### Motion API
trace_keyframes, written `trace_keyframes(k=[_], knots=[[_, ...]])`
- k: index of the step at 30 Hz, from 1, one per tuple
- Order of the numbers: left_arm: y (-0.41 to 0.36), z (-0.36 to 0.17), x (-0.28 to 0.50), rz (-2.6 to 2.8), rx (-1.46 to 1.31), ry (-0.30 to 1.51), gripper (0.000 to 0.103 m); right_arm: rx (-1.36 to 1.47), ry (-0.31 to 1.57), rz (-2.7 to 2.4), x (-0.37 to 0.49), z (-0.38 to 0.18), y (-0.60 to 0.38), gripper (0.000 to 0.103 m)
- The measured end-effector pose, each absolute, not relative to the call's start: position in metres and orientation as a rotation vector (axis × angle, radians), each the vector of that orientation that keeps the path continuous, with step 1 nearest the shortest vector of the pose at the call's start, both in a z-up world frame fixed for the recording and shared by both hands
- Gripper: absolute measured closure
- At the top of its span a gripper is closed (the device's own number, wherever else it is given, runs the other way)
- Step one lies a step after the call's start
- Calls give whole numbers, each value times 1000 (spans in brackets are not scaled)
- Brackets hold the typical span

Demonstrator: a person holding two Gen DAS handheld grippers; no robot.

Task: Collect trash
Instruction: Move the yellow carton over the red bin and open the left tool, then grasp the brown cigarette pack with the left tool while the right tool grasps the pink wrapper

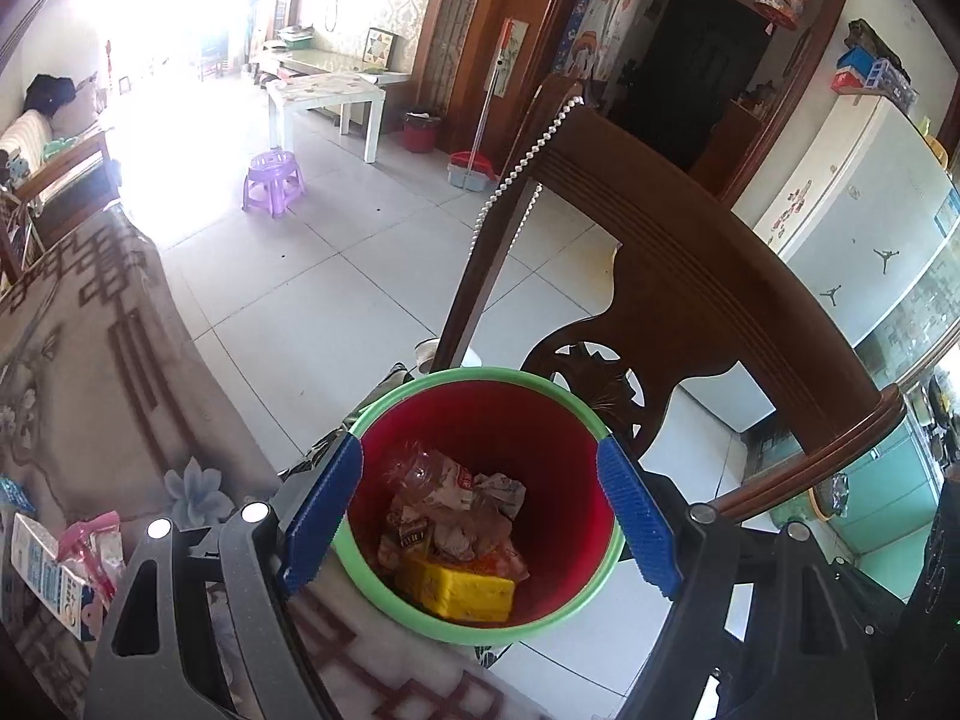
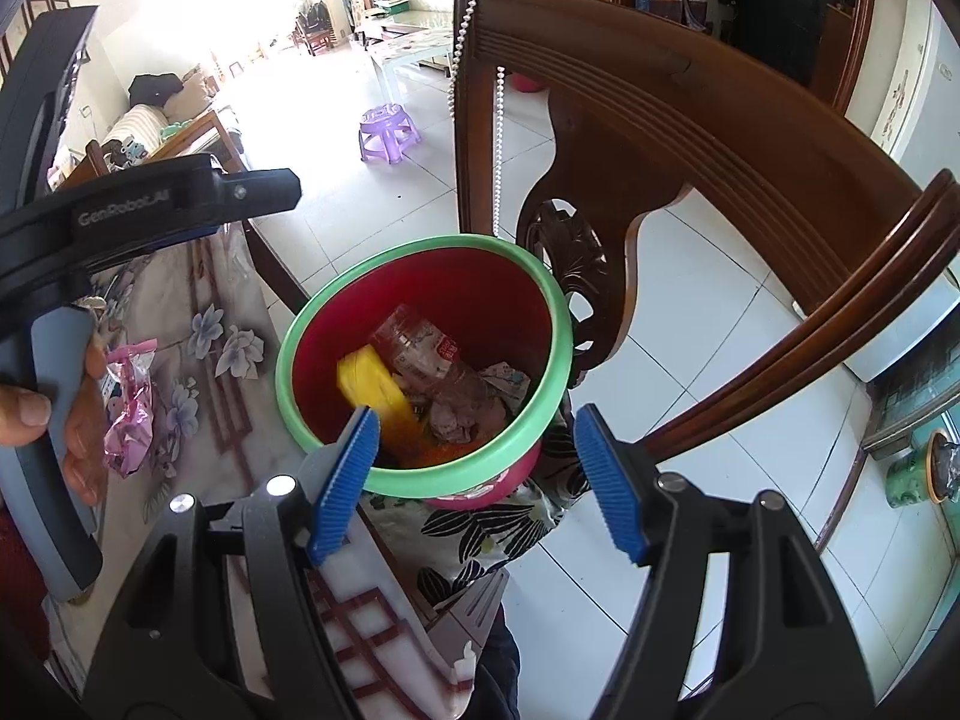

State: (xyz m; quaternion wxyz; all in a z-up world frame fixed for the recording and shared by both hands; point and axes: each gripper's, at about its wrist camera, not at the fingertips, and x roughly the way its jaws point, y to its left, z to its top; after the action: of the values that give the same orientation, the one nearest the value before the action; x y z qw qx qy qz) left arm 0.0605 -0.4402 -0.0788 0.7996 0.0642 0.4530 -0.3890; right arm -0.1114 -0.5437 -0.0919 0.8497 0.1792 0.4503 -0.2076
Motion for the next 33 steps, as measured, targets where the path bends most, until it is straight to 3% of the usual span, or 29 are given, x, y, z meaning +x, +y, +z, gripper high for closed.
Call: trace_keyframes(k=[22,33], knots=[[-223,-54,41,-608,-35,936,26,270,965,-240,-86,-81,-400,37],[-65,-96,38,-358,-118,1030,26,207,1051,-110,-87,-97,-312,33]])
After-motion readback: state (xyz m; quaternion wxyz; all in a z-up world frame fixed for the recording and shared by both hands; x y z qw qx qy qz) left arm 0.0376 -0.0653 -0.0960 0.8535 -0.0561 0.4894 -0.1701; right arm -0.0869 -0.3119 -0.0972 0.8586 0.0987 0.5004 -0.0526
